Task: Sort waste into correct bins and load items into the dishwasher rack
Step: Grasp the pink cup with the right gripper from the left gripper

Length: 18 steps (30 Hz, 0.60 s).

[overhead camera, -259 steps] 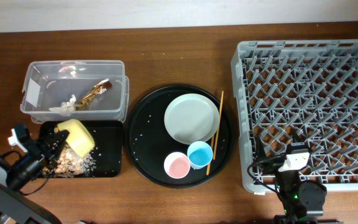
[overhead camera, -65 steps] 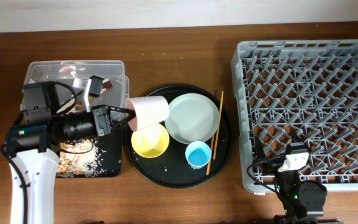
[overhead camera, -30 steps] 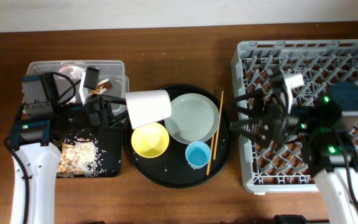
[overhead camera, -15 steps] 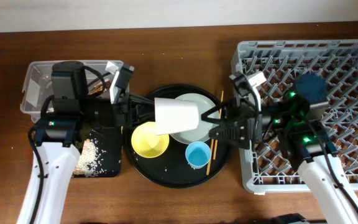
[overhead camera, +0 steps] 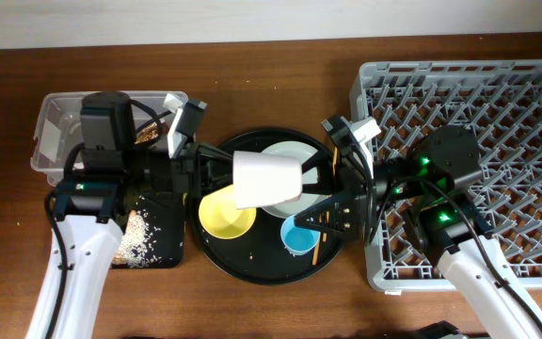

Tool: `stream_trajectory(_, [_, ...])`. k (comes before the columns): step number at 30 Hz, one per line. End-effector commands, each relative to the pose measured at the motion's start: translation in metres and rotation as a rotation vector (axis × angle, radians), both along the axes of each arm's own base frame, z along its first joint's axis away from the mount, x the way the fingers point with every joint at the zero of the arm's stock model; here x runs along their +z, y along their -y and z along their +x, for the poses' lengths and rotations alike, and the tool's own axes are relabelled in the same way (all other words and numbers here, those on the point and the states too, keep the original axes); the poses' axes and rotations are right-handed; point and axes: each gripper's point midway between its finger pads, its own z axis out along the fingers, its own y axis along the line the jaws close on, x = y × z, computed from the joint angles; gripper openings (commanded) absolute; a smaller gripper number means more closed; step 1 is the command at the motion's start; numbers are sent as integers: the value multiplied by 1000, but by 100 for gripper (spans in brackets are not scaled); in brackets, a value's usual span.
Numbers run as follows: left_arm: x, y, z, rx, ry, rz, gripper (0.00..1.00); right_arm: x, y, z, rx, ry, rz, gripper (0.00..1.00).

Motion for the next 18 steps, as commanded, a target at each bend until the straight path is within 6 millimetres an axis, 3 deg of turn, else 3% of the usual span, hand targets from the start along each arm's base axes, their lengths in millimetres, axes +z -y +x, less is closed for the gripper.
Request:
stream_trajectory(1, [5, 7, -8, -45, 10, -13, 0, 12, -3, 2, -33, 58, 25, 92])
stream_trajectory(8, [3, 8, -5, -28, 12, 2, 0, 16, -4, 10, -80, 76, 40, 73])
stream_trajectory(18, [3, 8, -5, -29, 12, 2, 0, 16, -6, 12, -96, 71, 42, 79])
